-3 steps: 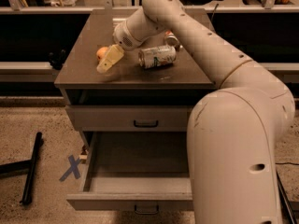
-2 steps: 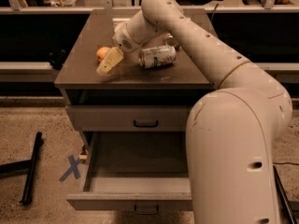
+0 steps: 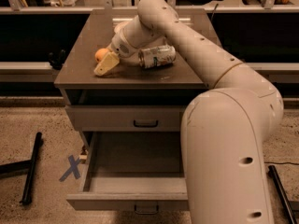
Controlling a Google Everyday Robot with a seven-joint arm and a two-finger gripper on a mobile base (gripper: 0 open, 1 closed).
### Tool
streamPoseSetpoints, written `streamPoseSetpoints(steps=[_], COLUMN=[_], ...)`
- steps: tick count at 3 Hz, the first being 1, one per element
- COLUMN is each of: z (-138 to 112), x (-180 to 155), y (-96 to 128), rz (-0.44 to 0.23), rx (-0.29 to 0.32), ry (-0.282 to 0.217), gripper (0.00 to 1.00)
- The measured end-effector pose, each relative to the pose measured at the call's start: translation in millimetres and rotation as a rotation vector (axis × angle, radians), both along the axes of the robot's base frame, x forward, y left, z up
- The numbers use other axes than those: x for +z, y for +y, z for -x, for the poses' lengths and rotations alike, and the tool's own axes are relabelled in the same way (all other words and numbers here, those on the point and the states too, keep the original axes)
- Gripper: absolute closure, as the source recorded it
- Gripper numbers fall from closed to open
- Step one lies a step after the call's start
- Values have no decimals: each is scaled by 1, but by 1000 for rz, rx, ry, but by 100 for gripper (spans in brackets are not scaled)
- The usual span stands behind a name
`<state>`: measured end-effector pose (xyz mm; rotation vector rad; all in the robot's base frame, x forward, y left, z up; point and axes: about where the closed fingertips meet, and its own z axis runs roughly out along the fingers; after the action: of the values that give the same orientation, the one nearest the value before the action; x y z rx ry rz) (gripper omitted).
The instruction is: Place orange into middle drawer
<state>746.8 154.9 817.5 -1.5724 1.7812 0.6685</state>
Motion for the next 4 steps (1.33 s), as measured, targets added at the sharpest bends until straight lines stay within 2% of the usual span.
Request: streamPoseSetpoints(steps=[1,2,3,4], z=[-1,1,11,36], x=[4,33,72,93], y=[2,-11,-31,-35], rz=[-30,-88,-145,-141], rx=[5,-2,-3,31], ry=[-9,-68,-148,-174], gripper=[65,88,100,100])
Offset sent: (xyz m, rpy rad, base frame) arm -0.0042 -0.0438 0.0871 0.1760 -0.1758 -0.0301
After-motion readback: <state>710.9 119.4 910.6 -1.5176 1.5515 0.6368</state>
